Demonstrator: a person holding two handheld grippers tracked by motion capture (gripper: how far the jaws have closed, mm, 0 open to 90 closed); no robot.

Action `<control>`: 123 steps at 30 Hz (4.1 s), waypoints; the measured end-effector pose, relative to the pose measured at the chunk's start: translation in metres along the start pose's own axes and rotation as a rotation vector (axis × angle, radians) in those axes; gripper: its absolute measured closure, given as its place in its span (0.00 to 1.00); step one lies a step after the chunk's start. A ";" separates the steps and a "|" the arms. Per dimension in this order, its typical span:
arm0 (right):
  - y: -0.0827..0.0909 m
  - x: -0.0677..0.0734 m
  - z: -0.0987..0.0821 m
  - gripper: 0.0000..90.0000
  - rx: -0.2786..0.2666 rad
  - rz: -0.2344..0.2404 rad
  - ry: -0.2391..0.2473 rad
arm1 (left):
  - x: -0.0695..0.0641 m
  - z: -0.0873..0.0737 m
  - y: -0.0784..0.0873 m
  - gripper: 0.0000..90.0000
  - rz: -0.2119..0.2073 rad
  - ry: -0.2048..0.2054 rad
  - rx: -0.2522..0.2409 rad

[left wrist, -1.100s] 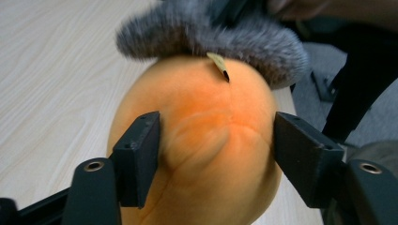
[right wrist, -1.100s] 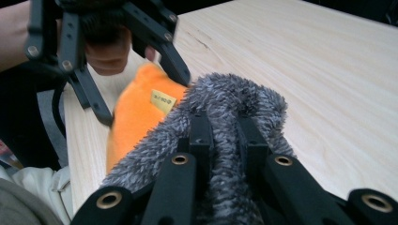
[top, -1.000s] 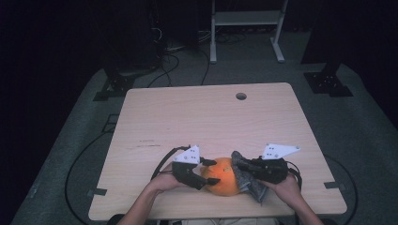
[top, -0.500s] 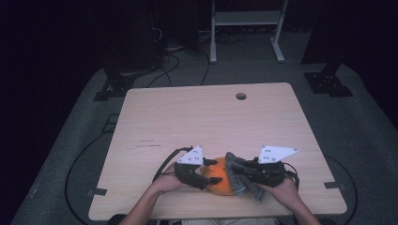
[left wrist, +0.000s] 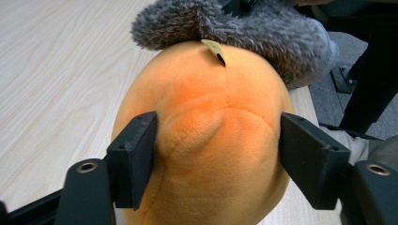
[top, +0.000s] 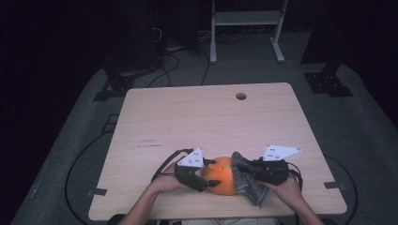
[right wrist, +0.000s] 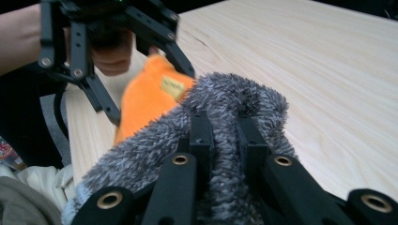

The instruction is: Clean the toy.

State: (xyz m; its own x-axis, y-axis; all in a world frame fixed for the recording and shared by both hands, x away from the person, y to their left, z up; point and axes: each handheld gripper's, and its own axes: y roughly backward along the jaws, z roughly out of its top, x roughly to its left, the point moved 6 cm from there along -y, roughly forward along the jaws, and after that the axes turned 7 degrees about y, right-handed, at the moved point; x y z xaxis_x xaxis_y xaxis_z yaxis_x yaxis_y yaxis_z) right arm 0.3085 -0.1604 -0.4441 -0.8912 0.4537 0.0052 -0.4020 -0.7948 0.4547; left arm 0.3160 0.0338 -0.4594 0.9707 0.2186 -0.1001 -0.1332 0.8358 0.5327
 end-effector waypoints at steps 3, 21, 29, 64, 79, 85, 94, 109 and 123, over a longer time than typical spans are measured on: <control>0.006 -0.002 -0.005 0.88 0.013 -0.019 -0.010 | 0.000 0.001 -0.001 0.40 0.022 -0.011 -0.010; -0.011 0.017 0.025 0.88 -0.019 0.031 0.080 | 0.003 0.002 -0.002 0.28 -0.017 0.035 -0.034; 0.002 0.003 0.010 0.88 0.012 -0.027 0.047 | 0.006 0.009 0.002 0.49 0.032 0.055 -0.059; 0.005 0.000 0.001 0.88 0.017 -0.021 0.029 | 0.006 0.003 -0.006 0.39 0.005 0.059 -0.032; 0.038 0.005 0.032 0.88 -0.125 -0.016 0.025 | -0.006 0.031 0.002 0.50 0.071 0.042 -0.108; 0.015 0.016 0.044 0.88 -0.090 0.013 0.075 | -0.012 0.030 0.001 0.50 0.066 0.024 -0.093; 0.003 0.010 0.021 0.88 -0.049 0.017 0.038 | 0.005 0.018 0.001 0.15 0.017 0.097 -0.086; 0.008 -0.001 0.010 0.88 -0.052 -0.017 0.008 | 0.011 0.022 0.015 0.48 0.019 0.124 -0.192; 0.001 0.008 0.028 0.88 -0.103 0.003 0.036 | 0.008 0.019 0.009 0.49 0.080 0.105 -0.129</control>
State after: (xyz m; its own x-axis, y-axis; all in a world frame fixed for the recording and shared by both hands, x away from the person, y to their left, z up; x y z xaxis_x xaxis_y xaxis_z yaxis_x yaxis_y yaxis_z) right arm 0.3071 -0.1468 -0.4190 -0.8986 0.4380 -0.0265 -0.4172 -0.8341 0.3609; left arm 0.3265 0.0333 -0.4392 0.9306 0.3329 -0.1524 -0.2406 0.8697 0.4309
